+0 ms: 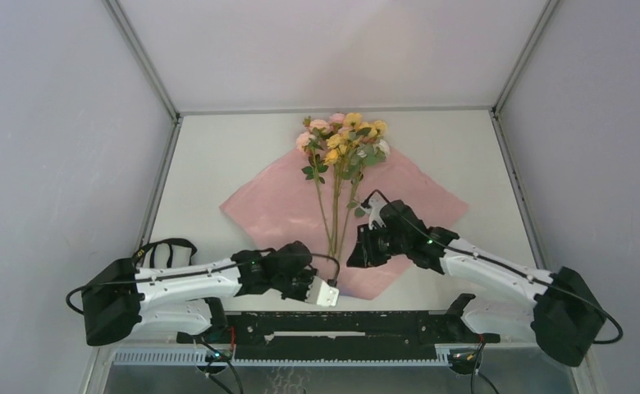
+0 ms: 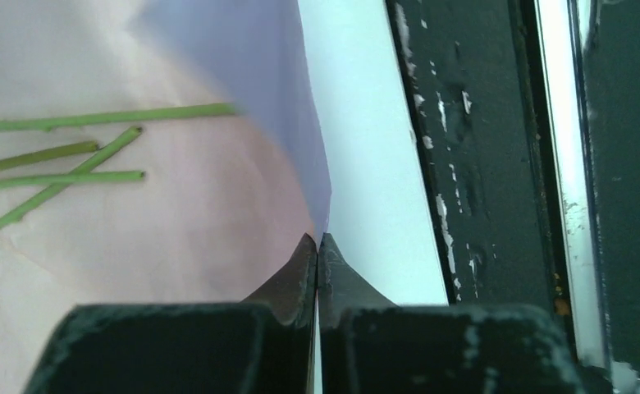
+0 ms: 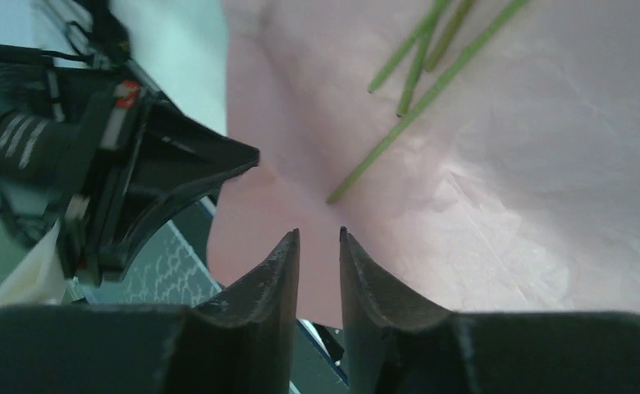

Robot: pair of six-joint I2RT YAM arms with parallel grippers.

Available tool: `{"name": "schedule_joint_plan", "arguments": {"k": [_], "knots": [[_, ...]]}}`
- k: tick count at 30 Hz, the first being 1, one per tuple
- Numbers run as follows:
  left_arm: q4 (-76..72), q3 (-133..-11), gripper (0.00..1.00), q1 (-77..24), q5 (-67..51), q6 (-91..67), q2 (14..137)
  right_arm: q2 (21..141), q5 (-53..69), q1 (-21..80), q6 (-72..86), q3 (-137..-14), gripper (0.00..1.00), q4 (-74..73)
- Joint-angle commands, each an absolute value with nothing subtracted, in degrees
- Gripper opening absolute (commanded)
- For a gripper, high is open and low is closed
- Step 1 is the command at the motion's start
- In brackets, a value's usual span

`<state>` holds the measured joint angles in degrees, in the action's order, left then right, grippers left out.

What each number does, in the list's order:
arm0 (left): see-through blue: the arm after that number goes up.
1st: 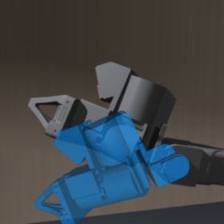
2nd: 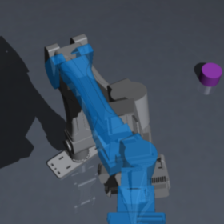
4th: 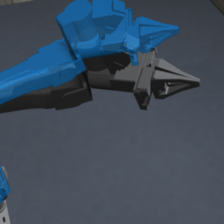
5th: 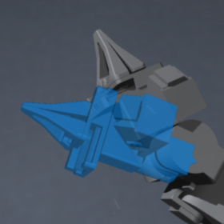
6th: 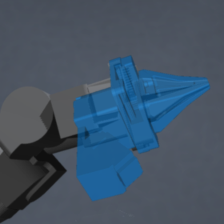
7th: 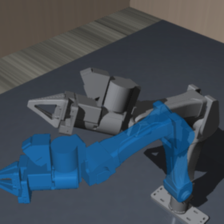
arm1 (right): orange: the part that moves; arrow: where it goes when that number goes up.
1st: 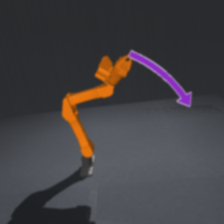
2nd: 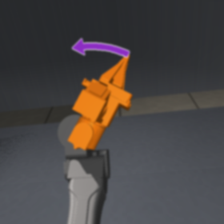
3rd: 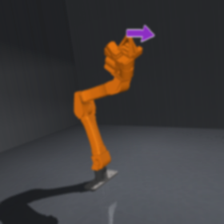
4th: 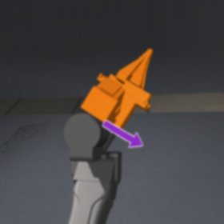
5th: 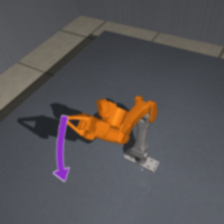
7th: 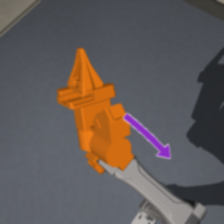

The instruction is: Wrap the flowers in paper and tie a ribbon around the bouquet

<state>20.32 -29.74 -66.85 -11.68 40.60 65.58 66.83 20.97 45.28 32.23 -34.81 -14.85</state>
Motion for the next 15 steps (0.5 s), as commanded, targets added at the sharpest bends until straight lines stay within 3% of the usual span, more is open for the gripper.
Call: {"name": "schedule_joint_plan", "arguments": {"k": [1, 5, 10, 15], "knots": [[25.70, -37.15, 0.00, -61.14, -22.03, 34.18, 65.99, 59.19, 25.44, 43.45, 24.93, -34.28, 0.35, -16.07], [29.61, -39.45, 0.00, -58.29, -24.07, 33.57, 67.25, 53.68, 31.69, 41.42, 23.49, -31.55, 0.46, -13.00], [30.61, -41.11, 0.00, -51.60, -27.34, 32.18, 68.38, 53.94, 34.77, 41.15, 23.01, -31.25, 0.81, -12.25], [29.61, -41.53, 0.00, -50.06, -28.91, 31.55, 69.70, 56.78, 35.44, 41.72, 22.72, -28.75, 0.85, -7.75]]}}
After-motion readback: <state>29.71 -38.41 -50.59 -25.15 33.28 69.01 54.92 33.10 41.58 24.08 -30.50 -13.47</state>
